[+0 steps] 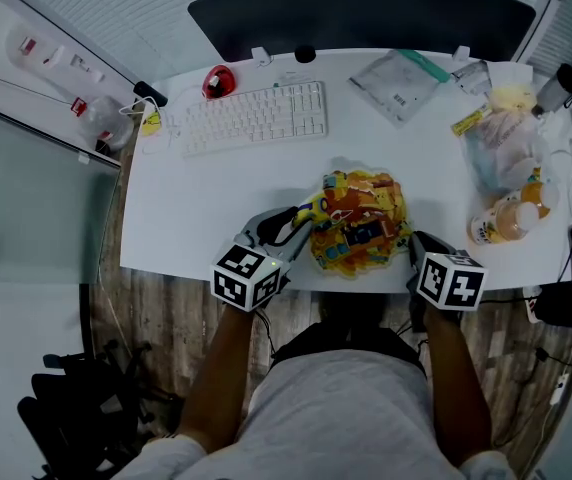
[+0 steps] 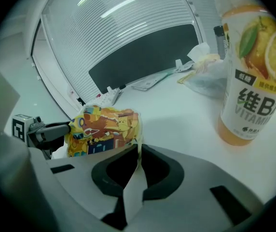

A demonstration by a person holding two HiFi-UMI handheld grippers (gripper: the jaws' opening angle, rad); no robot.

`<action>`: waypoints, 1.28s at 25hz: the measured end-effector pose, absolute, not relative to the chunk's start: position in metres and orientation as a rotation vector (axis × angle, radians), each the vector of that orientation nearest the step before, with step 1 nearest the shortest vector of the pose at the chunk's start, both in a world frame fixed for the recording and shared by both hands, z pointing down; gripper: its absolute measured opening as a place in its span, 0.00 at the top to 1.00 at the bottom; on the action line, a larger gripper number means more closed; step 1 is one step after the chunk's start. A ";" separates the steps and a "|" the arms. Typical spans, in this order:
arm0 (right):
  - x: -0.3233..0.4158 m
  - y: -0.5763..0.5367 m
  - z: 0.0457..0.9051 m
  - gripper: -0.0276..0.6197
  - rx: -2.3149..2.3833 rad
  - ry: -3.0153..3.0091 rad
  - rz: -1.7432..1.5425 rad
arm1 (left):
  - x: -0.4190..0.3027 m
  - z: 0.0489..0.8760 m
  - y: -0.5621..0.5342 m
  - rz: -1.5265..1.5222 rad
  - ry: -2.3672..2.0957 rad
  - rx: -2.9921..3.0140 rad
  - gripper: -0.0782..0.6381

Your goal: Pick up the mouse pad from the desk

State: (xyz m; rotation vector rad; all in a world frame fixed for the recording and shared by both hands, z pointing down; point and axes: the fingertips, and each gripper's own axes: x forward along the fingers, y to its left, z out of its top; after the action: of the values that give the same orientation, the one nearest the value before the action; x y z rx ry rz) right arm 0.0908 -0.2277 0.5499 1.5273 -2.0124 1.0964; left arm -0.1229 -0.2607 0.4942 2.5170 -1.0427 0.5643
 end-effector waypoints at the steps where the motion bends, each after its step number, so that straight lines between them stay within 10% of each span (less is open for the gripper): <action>1: 0.091 -0.228 0.550 0.91 1.527 -2.010 1.095 | -0.121 0.489 -0.260 0.556 -1.033 2.550 0.69; 28: 0.105 -0.231 0.540 0.91 1.485 -2.079 1.008 | -0.100 0.436 -0.245 0.460 -0.952 2.863 0.73; 32: 0.095 -0.230 0.528 0.73 1.413 -2.200 0.919 | -0.098 0.416 -0.235 0.410 -0.847 2.943 0.73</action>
State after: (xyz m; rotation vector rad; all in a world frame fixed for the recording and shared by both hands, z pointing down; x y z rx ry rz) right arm 0.0955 -0.2300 0.5280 1.4125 -2.2000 0.9185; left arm -0.0984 -0.2345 0.4165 2.9429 -0.8466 0.4101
